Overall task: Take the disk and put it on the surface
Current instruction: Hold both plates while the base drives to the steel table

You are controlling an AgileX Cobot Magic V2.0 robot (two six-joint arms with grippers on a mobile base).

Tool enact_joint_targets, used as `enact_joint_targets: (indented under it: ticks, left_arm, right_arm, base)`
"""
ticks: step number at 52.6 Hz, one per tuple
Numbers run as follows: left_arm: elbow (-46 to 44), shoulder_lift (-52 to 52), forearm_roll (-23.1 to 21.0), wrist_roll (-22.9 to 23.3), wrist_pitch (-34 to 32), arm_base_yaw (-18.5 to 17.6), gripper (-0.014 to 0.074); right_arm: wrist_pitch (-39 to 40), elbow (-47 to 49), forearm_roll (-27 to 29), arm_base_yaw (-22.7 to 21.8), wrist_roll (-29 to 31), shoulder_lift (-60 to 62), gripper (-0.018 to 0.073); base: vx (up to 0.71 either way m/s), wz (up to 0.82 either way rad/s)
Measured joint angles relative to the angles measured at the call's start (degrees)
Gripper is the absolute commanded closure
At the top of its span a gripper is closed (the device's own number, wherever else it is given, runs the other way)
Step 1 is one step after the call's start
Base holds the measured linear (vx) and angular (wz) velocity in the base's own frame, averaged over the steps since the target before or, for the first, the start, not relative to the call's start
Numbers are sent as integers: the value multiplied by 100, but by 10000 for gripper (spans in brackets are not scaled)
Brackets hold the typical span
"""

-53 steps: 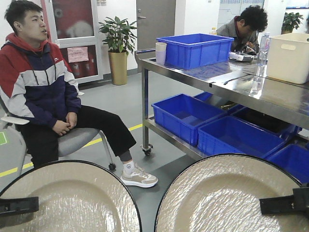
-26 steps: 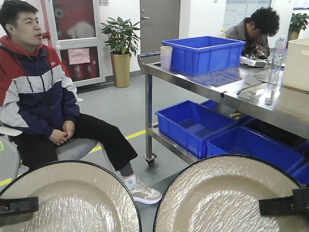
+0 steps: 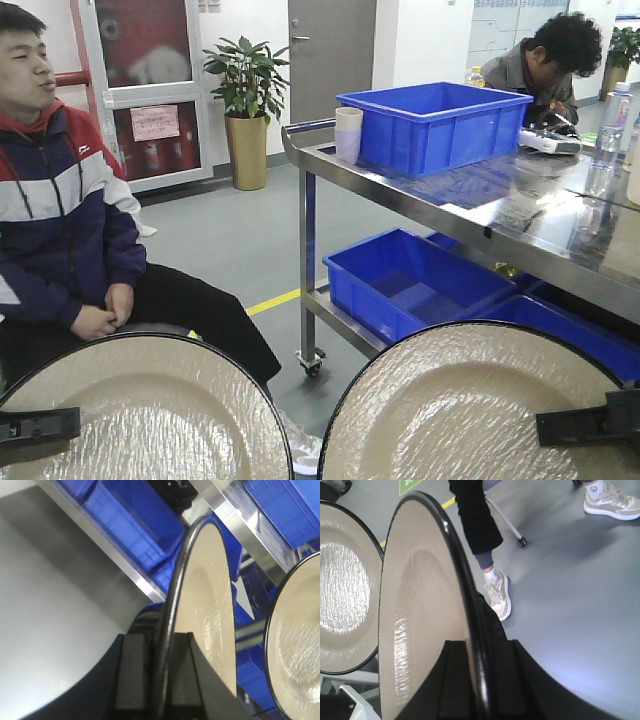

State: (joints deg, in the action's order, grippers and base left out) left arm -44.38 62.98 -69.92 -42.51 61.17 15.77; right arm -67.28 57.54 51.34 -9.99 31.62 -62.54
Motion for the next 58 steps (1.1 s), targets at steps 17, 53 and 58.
enact_joint_targets:
  ticks: [17,53,58]
  left_arm:
    - [0,0,6,0,-28,0,601]
    - [0,0,6,0,-76,0,601]
    - [0,0,6,0,-91,0,601]
  right_arm:
    - [0,0,5,0,0,-1,568]
    - [0,0,5,0,0,-1,568]
    - [0,0,5,0,0,-1,568]
  base:
    - [46,-8]
    - [43,-48]
    - [38,-64]
